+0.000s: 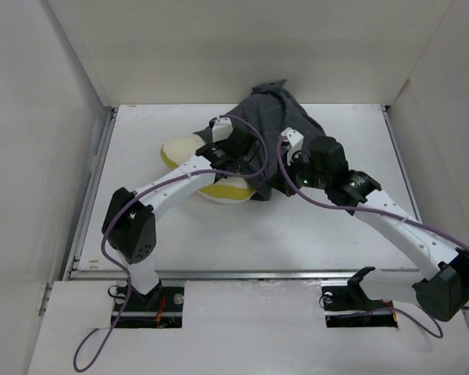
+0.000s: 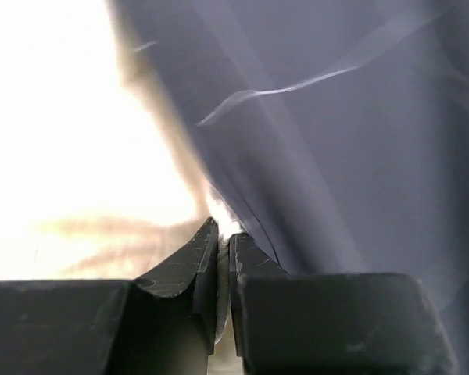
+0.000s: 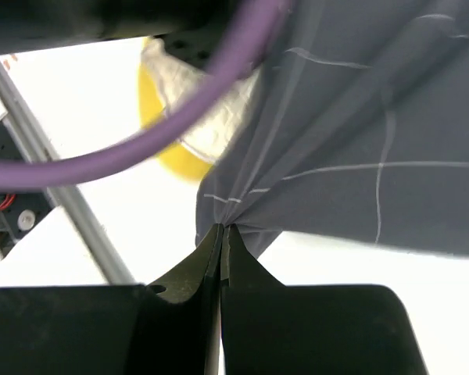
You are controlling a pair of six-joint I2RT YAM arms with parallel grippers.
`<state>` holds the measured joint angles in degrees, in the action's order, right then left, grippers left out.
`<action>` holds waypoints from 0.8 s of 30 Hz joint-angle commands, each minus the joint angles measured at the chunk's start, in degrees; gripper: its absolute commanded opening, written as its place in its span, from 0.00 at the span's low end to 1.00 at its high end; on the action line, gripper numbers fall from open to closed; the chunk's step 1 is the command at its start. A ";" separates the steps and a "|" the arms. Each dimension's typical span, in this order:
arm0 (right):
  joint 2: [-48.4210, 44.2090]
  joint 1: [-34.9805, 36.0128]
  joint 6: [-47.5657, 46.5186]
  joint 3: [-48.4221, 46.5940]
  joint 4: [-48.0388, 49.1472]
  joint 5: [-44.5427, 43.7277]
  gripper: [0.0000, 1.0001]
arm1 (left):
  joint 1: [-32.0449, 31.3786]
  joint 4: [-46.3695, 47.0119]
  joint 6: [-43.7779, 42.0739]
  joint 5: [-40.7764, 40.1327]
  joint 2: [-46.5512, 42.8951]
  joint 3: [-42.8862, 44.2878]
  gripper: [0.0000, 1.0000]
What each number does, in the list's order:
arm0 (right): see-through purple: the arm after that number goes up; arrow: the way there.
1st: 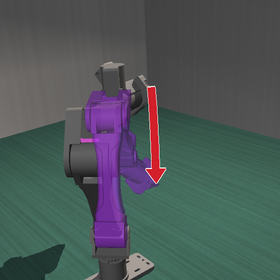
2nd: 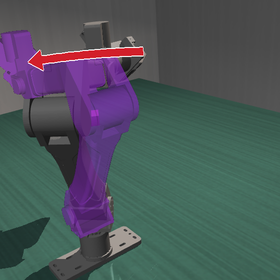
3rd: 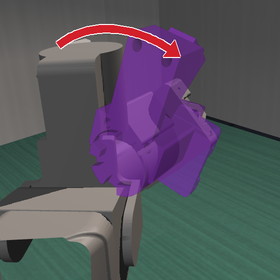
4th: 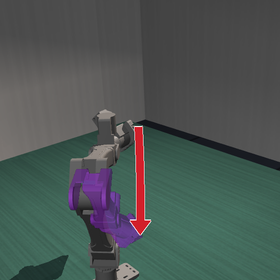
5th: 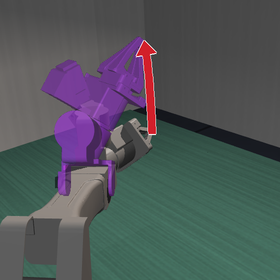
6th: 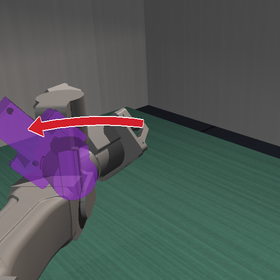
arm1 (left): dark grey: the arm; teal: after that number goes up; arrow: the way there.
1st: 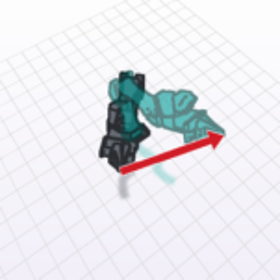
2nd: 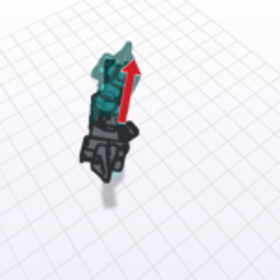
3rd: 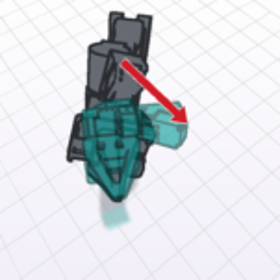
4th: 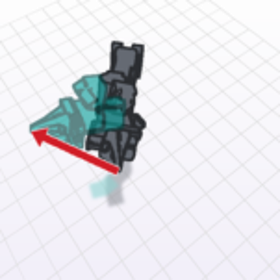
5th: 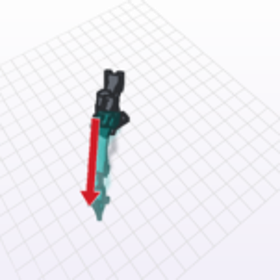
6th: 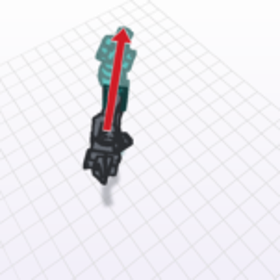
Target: Put the pillow into the pillowcase
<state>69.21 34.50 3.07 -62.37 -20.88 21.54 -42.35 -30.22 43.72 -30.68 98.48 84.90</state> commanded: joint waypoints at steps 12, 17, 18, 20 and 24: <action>2.60 0.30 4.39 1.90 -4.34 -0.96 0.62 | -2.65 4.04 -1.54 5.29 -6.61 -7.82 1.00; 0.58 -0.22 6.33 2.95 -6.09 -7.03 1.00 | 2.96 0.33 -3.37 2.46 -13.48 -6.60 1.00; 0.05 -0.22 6.94 2.95 -6.10 -7.91 1.00 | 6.54 1.29 -4.34 2.46 -14.10 -6.59 1.00; 0.05 -0.22 6.95 4.09 -4.88 -7.84 1.00 | 11.65 5.68 -7.33 7.44 -13.32 -6.59 1.00; 3.46 0.83 8.17 4.62 -1.98 -5.54 1.00 | 21.85 12.54 -11.81 16.49 -0.97 -2.48 1.00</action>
<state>71.24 34.61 9.52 -58.13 -26.35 16.25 -24.36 -21.96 36.91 -21.50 88.95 80.18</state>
